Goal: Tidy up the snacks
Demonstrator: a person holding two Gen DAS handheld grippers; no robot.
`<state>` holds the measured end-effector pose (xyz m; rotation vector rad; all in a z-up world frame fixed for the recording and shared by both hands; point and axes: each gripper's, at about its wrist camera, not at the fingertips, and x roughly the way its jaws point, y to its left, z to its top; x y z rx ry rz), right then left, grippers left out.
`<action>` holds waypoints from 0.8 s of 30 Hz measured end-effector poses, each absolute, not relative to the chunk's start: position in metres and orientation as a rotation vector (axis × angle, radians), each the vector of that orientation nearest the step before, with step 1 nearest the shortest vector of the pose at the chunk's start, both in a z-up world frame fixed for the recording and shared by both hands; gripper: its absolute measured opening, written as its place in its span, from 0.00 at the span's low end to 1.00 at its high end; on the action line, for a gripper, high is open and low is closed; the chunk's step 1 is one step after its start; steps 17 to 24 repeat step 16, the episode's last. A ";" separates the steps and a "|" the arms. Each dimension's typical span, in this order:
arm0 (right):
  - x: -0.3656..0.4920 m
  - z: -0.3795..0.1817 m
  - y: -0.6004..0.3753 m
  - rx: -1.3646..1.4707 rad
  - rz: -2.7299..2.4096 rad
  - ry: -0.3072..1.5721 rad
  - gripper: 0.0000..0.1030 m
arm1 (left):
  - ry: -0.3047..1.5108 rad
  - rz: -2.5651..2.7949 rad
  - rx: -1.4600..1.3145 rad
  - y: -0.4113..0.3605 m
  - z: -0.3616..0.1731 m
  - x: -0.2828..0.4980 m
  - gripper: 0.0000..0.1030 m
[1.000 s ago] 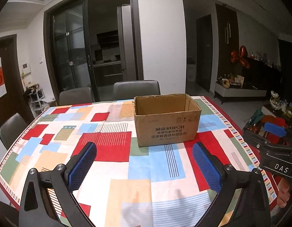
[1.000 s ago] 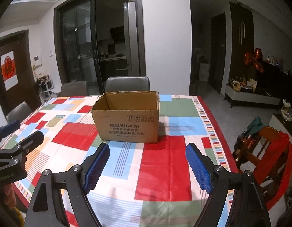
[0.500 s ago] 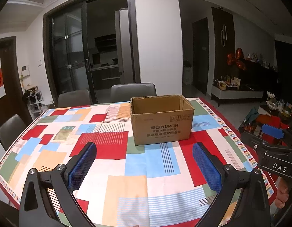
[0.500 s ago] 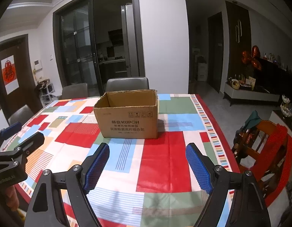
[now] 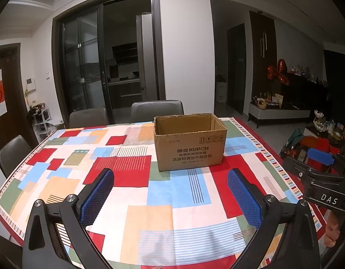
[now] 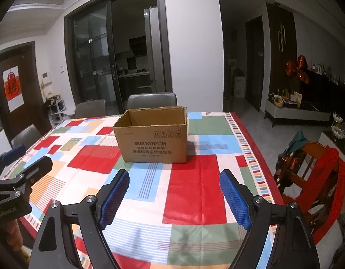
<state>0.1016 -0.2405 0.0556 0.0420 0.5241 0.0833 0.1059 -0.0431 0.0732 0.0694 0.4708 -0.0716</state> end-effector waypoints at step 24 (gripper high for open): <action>0.091 0.056 -0.240 0.048 0.096 0.516 0.81 | 0.475 -0.067 0.065 -0.042 0.072 0.101 1.00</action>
